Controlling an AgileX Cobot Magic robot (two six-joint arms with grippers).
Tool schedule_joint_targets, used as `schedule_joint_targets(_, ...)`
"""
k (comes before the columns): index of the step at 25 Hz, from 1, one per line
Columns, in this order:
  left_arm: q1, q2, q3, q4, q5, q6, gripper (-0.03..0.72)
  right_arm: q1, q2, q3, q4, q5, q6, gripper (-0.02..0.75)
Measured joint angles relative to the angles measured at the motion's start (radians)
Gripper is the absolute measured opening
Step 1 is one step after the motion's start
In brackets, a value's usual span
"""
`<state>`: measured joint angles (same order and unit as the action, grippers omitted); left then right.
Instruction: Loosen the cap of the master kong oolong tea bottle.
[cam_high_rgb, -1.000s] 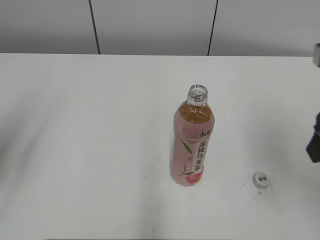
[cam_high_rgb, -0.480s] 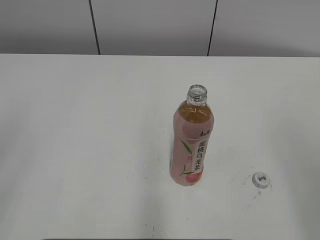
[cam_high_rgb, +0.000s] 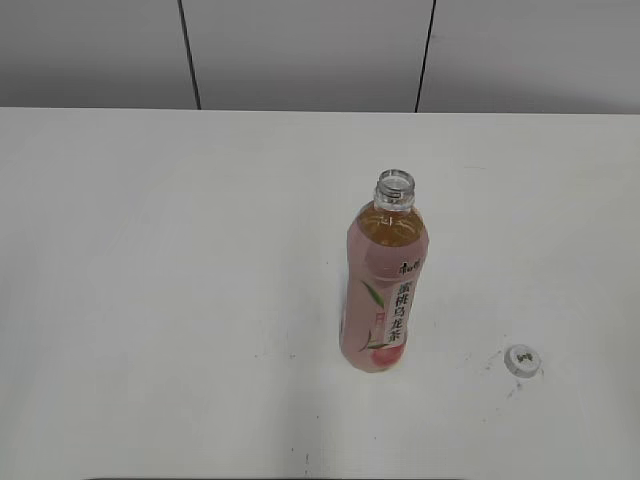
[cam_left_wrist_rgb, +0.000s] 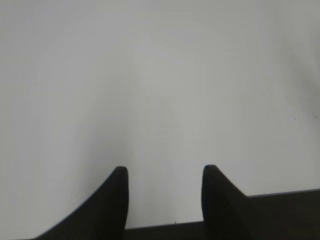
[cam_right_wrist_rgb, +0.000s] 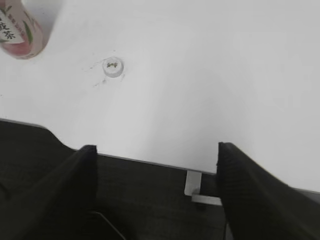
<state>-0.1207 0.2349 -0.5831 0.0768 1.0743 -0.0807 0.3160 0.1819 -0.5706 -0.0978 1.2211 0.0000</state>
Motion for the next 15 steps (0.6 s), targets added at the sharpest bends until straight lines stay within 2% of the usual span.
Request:
schedule_joint_targets(5,0.0,-0.104,0.021,-0.014,-0.04,0.006,0.239,0.0,-0.166,0.021,-0.018,-0.017,-0.008,0.554)
schedule_joint_targets(10,0.0,-0.185,0.022,-0.019,-0.047,0.014,0.237,0.0,-0.187,0.057,-0.012,-0.099,-0.016,0.554)
schedule_joint_targets(15,0.0,-0.241,0.022,-0.032,-0.047,0.04,0.237,0.0,-0.187,0.058,-0.002,-0.11,-0.025,0.554)
